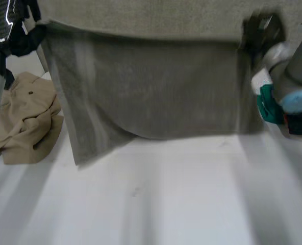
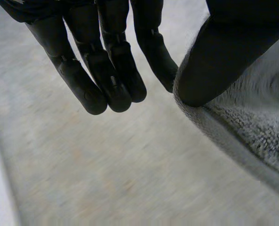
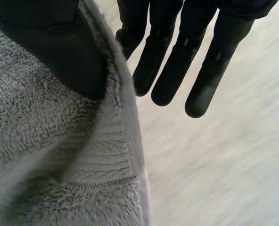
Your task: Fold the laundry.
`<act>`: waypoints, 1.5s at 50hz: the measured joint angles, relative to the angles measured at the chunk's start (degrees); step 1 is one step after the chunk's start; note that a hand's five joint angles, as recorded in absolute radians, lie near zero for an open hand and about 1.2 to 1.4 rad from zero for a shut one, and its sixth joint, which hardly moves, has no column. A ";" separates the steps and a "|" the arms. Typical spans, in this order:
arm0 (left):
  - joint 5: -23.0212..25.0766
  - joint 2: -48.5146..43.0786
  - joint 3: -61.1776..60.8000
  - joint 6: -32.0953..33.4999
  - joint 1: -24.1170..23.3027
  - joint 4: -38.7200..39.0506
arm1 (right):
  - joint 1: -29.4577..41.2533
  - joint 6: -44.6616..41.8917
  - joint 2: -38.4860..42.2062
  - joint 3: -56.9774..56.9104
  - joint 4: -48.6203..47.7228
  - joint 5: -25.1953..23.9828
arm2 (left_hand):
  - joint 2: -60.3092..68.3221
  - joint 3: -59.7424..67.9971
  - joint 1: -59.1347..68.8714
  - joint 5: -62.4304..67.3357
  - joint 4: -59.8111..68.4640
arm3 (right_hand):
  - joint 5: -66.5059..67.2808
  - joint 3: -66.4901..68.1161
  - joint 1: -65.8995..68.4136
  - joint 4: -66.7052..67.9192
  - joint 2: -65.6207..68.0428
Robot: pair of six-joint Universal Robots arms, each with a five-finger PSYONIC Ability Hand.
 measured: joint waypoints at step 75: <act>-4.79 5.84 -14.56 28.09 6.77 -60.69 | -16.82 -38.06 -33.62 62.88 47.09 -1.93 | 0.01 0.01 0.00 0.00 0.01 | 0.11 -0.01 0.05 0.09 0.06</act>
